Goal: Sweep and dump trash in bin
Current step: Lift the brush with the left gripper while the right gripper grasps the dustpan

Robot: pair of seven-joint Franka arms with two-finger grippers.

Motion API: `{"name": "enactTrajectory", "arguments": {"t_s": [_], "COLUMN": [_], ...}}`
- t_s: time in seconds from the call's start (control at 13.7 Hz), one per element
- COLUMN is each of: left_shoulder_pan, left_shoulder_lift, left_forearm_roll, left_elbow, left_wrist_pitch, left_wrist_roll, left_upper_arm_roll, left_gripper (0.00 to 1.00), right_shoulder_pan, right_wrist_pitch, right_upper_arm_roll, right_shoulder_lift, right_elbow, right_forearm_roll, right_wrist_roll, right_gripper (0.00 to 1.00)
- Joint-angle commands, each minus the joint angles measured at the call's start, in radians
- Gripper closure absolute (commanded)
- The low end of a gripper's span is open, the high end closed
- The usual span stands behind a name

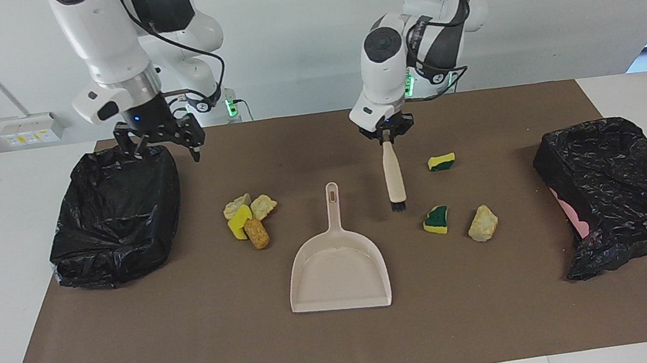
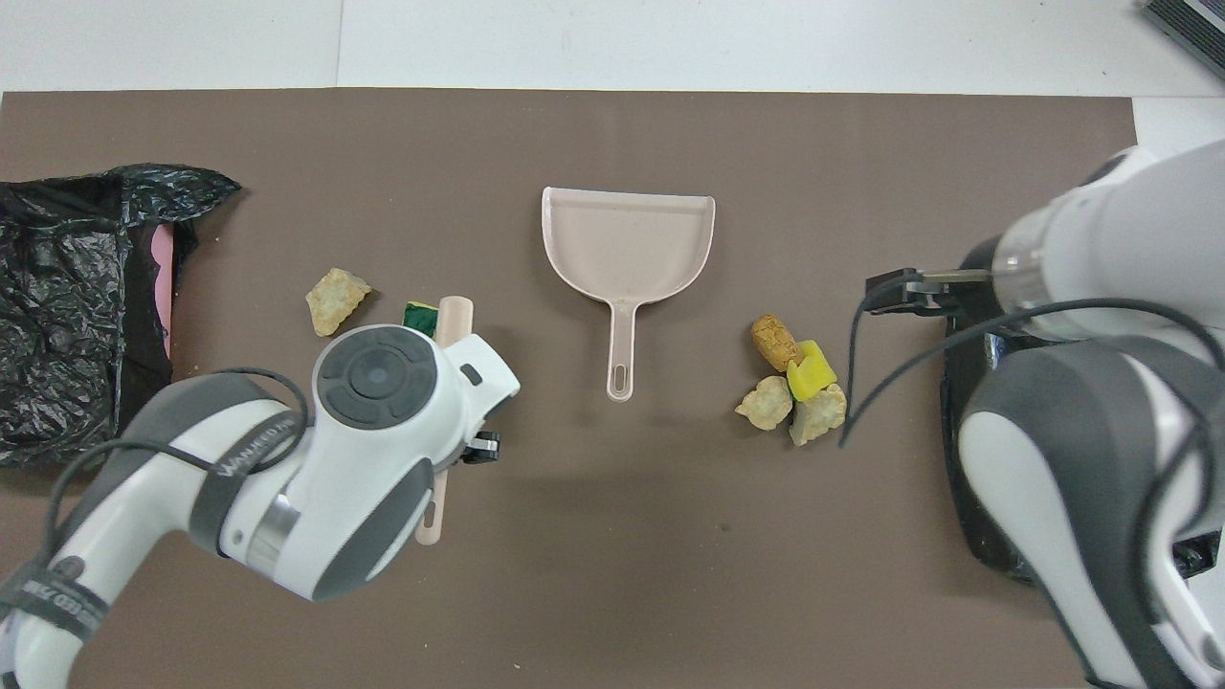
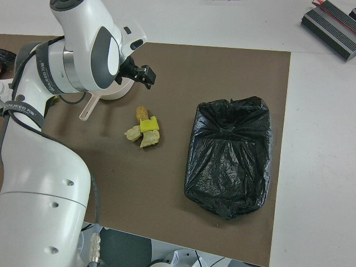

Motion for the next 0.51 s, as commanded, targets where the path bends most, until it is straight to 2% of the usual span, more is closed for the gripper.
{"name": "enactTrajectory", "arguments": {"t_s": [0.0,0.22,0.44], "left_shoulder_pan": [0.142,0.273,0.385], "left_shoulder_lift": [0.064,0.090,0.145], "left_forearm_roll": [0.029,0.081,0.085], "left_elbow": [0.092,0.109,0.154], "left_wrist_pitch": [-0.020,0.023,0.052], "left_wrist_roll": [0.162,0.310,0.333], "left_upper_arm_roll": [-0.015,-0.017,-0.015], "left_gripper": [1.00,1.00,1.00], "right_shoulder_pan": [0.063,0.166,0.235], "right_wrist_pitch": [0.124,0.189,0.289], "right_upper_arm_roll": [0.005,0.015,0.018], "right_shoulder_lift": [0.131,0.257,0.332], "right_elbow": [0.042,0.064,0.064], "right_forearm_roll": [0.023,0.023,0.022], "right_wrist_roll": [0.163,0.209,0.308], "right_gripper": [0.00,0.00,0.00]}}
